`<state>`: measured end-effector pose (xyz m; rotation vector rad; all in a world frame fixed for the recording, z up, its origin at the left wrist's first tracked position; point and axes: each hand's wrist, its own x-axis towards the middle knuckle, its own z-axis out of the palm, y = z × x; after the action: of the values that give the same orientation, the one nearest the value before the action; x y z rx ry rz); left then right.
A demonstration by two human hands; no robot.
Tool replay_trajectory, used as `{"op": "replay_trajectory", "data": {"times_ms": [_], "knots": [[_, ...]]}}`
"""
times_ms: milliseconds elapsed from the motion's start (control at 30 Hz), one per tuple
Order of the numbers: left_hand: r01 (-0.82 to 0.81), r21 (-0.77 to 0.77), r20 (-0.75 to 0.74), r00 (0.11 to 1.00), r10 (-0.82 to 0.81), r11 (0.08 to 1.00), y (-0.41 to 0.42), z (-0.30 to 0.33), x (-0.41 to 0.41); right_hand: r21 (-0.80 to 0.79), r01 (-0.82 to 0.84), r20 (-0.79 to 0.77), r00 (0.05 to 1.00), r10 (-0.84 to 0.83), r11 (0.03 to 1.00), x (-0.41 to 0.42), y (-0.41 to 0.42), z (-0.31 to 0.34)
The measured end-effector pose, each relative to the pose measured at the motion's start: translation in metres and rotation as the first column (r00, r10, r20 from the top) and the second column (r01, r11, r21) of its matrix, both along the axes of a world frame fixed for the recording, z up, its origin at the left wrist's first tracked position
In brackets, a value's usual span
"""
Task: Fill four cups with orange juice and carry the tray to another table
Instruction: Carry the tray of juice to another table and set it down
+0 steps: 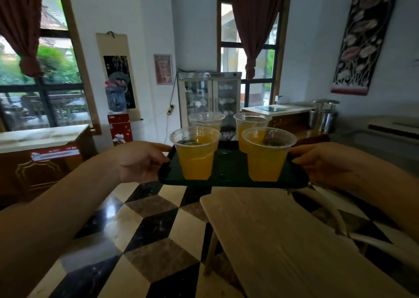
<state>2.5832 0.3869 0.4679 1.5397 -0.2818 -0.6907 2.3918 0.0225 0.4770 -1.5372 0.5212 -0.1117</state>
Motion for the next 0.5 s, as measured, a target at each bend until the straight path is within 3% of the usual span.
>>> {"op": "replay_trajectory", "data": {"times_ms": [300, 500], "knots": [[0.187, -0.011, -0.022, 0.982, -0.187, 0.982, -0.1, -0.023, 0.155, -0.038, 0.178, 0.013, 0.984, -0.178, 0.983, 0.084, -0.052, -0.021], [0.394, 0.005, 0.005, 0.919, -0.394, 0.919, -0.182, -0.022, 0.264, 0.002, 0.33, 0.01, 0.944, -0.33, 0.944, 0.119, -0.072, -0.028]]}}
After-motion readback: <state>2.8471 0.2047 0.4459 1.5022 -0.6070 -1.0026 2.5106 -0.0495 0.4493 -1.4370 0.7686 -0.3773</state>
